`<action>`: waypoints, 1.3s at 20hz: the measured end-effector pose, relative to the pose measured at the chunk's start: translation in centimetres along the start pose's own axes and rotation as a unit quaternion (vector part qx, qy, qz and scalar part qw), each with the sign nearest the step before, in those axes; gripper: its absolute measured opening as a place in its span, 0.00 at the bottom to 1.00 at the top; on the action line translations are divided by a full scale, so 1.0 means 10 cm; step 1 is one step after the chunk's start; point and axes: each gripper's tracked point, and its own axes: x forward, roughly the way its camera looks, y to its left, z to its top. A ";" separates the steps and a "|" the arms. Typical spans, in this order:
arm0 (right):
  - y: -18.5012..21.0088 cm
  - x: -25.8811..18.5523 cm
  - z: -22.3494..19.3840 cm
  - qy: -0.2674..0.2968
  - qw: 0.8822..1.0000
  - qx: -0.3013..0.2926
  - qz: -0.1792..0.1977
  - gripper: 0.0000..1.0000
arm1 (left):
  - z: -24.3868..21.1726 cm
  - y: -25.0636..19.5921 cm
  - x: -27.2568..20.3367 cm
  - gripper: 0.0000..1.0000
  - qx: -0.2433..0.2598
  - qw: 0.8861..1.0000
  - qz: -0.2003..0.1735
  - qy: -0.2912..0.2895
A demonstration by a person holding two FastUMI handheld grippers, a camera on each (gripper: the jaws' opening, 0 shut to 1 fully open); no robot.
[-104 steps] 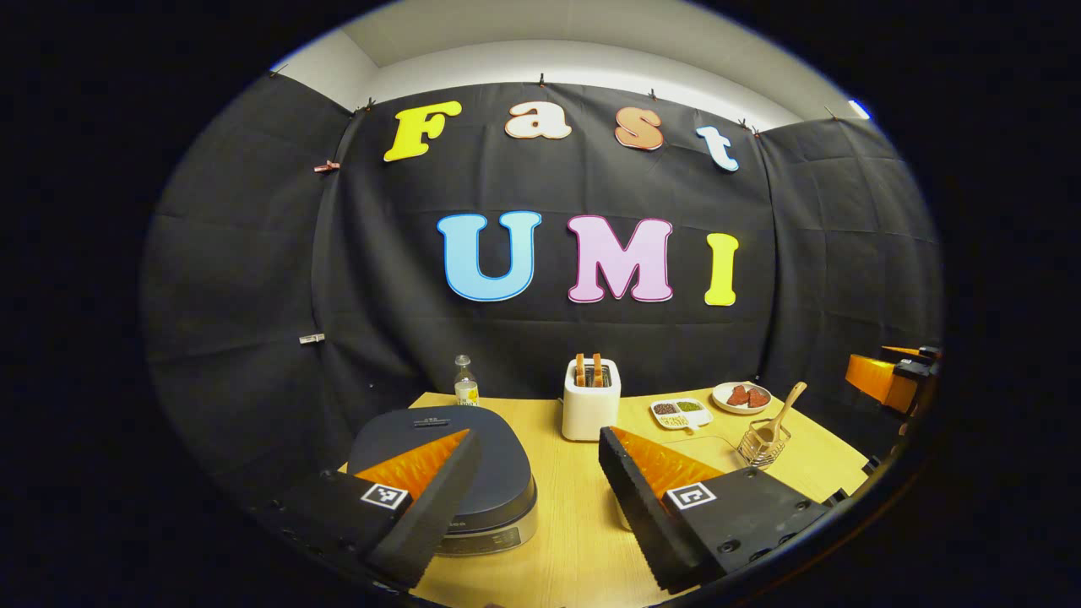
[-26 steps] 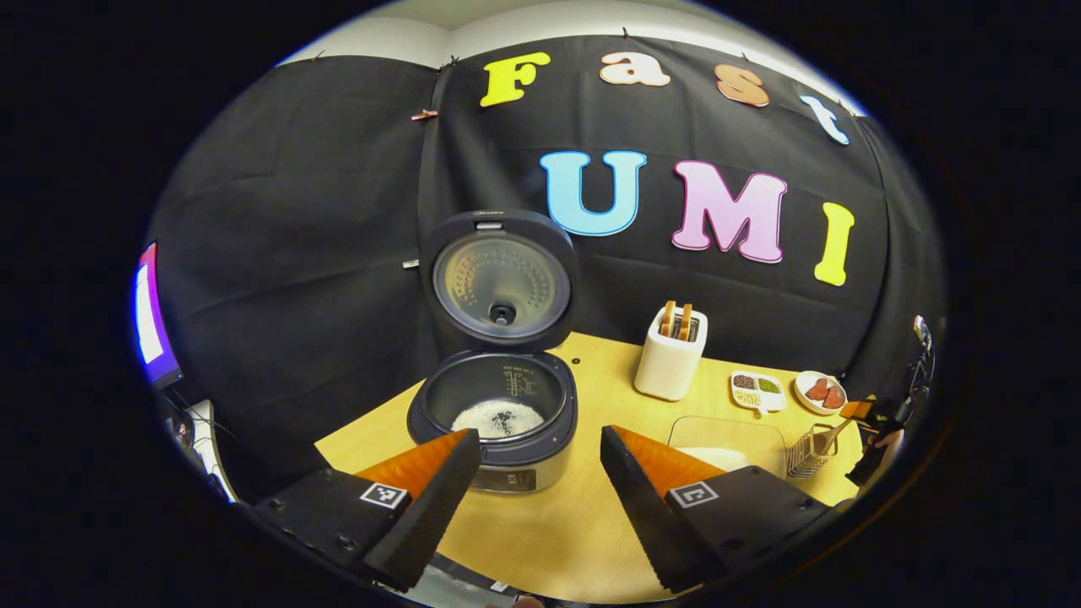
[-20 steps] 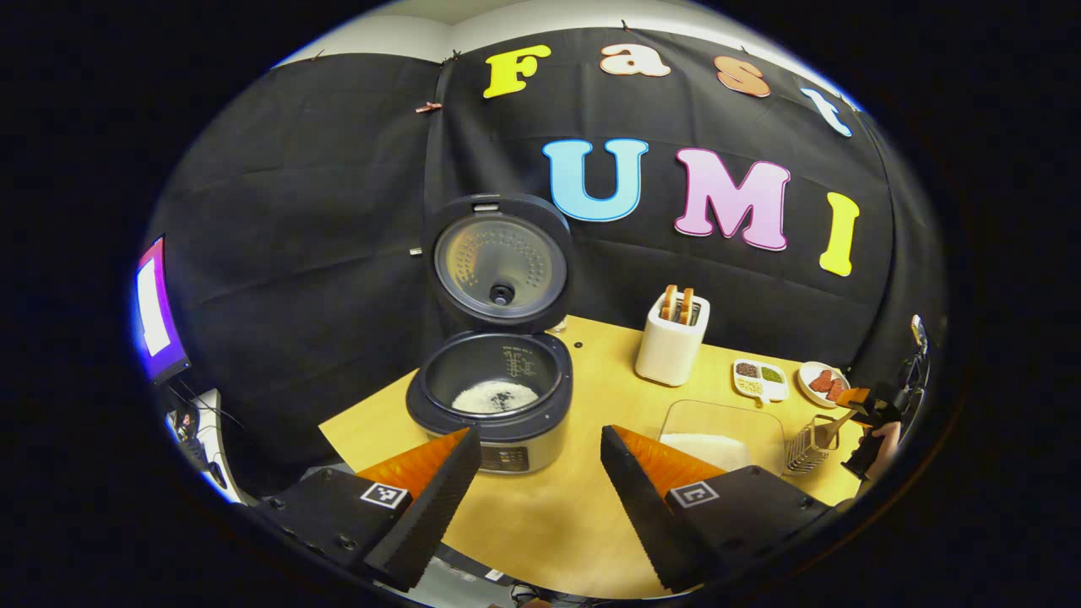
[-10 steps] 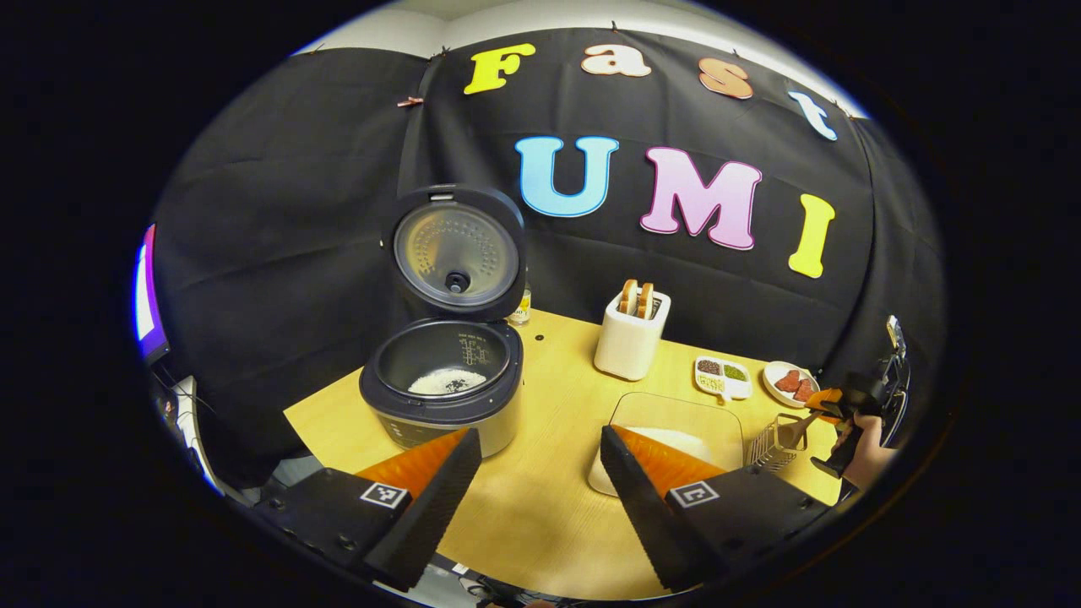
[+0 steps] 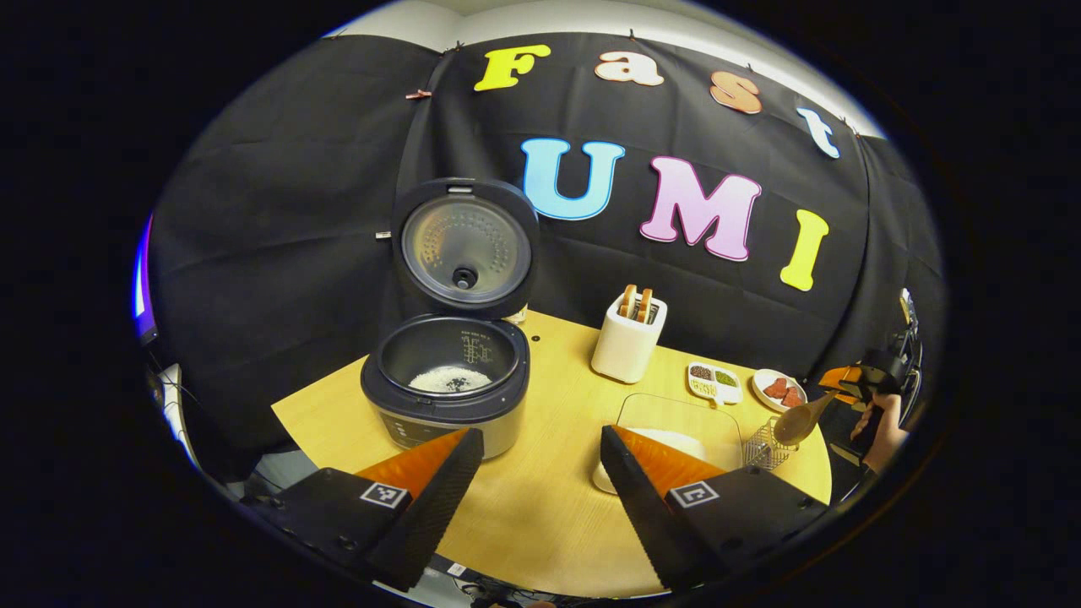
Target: Close the left gripper, press the button to open the rice cooker; take a wooden spoon from the chopstick holder with the right hand, scoop a spoonful of rice and pour it into the rice cooker, then put the wooden spoon back into the chopstick holder.
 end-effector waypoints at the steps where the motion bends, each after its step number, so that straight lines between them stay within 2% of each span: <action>1: 0.08 -0.08 0.03 -0.003 1.000 0.004 0.002 0.15 | -0.01 0.08 0.01 0.97 0.002 1.000 -0.002 -0.001; 7: 0.82 -0.55 0.06 -0.029 0.998 -0.006 0.048 0.15 | 0.04 0.58 0.03 0.97 0.012 1.000 -0.022 -0.004; 10: 1.22 -0.67 -0.07 -0.031 0.997 -0.018 0.075 0.16 | 0.02 0.72 0.05 0.96 -0.001 0.999 -0.045 0.002; 13: 1.50 -0.71 -0.23 -0.031 0.995 -0.031 0.088 0.16 | 0.05 0.87 0.05 0.96 0.005 0.998 -0.062 -0.003; 16: 1.72 -0.69 -0.45 -0.028 0.993 -0.056 0.099 0.16 | 0.00 1.04 0.08 0.95 0.017 0.998 -0.064 0.004; 19: 1.78 -0.59 -0.74 -0.022 0.990 -0.103 0.097 0.16 | -0.05 1.19 0.16 0.95 0.015 0.998 -0.062 0.020; 26: 1.61 -0.29 -1.42 0.010 0.982 -0.176 0.062 0.16 | -0.17 1.46 0.33 0.96 0.028 0.997 -0.057 0.050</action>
